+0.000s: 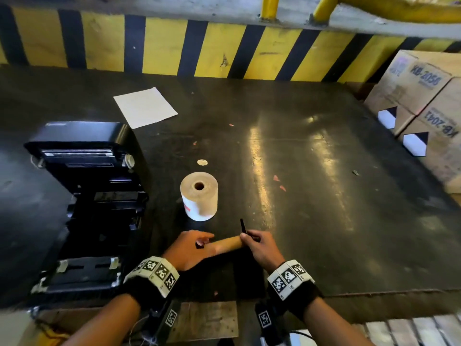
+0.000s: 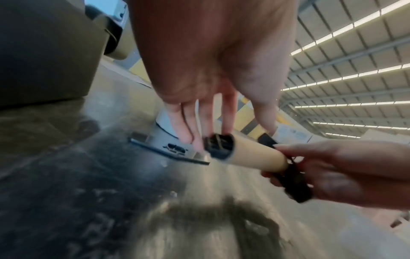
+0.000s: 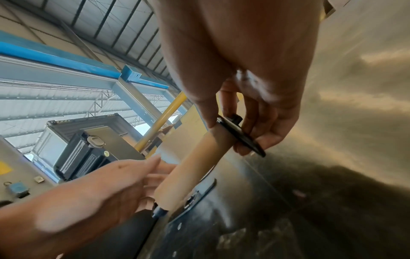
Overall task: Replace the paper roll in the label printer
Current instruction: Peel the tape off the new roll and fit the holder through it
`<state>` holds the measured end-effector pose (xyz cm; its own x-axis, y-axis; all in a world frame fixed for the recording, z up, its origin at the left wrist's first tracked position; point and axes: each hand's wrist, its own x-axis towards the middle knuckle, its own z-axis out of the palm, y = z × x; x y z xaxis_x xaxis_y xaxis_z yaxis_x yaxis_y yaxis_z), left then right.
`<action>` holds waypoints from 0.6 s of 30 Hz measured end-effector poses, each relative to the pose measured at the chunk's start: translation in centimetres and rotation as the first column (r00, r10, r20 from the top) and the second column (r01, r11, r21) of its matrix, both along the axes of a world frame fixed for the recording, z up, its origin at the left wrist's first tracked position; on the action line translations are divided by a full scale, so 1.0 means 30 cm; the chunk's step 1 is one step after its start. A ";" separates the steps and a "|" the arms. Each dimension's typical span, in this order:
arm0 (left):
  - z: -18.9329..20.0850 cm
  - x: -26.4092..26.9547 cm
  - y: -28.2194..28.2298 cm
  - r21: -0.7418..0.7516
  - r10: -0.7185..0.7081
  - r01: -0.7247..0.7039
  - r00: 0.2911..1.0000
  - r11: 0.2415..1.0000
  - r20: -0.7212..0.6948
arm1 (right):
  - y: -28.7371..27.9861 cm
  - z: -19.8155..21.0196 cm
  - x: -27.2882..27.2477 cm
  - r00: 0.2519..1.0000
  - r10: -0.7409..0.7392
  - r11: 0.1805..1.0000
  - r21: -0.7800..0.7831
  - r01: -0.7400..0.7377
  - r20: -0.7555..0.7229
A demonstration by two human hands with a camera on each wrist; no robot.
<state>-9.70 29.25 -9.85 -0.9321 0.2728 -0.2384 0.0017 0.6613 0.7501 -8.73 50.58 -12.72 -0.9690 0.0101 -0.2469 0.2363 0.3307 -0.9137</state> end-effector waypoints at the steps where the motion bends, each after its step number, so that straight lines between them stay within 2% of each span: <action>1: 0.011 0.011 -0.005 -0.026 -0.065 0.066 0.997 0.997 0.033 | -0.009 0.009 -0.007 1.000 0.021 1.000 -0.023 -0.021 -0.009; 4: 0.047 0.028 -0.056 -0.153 -0.113 0.111 0.994 0.982 -0.005 | -0.009 0.038 -0.036 0.998 0.057 0.998 -0.032 -0.058 -0.021; 8: 0.085 0.046 -0.153 -0.383 -0.007 -0.038 0.993 0.923 -0.115 | 0.091 0.045 -0.086 0.996 -0.082 0.996 0.026 0.083 -0.025; 10: 0.086 0.055 -0.175 -0.398 0.061 -0.123 0.984 0.909 -0.165 | 0.123 0.043 -0.094 0.996 -0.084 0.994 0.067 0.083 0.010; 12: 0.074 0.054 -0.157 -0.359 0.091 -0.150 0.980 0.921 -0.175 | 0.109 0.033 -0.083 0.998 -0.004 0.990 0.142 -0.004 0.060; 14: 0.051 0.048 -0.123 -0.344 0.069 -0.119 0.986 0.931 -0.155 | 0.057 0.000 -0.062 0.992 0.083 0.968 0.228 -0.102 0.094; 18: 0.002 0.037 -0.065 -0.354 0.021 -0.060 0.994 0.934 -0.111 | -0.039 -0.029 -0.024 0.978 0.110 0.950 0.271 -0.157 0.179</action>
<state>-8.61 27.30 -9.80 -0.9653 0.1494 -0.2141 0.0344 0.8858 0.4627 -9.46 49.41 -13.59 -0.9144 -0.0250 -0.4041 0.3071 0.6076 -0.7325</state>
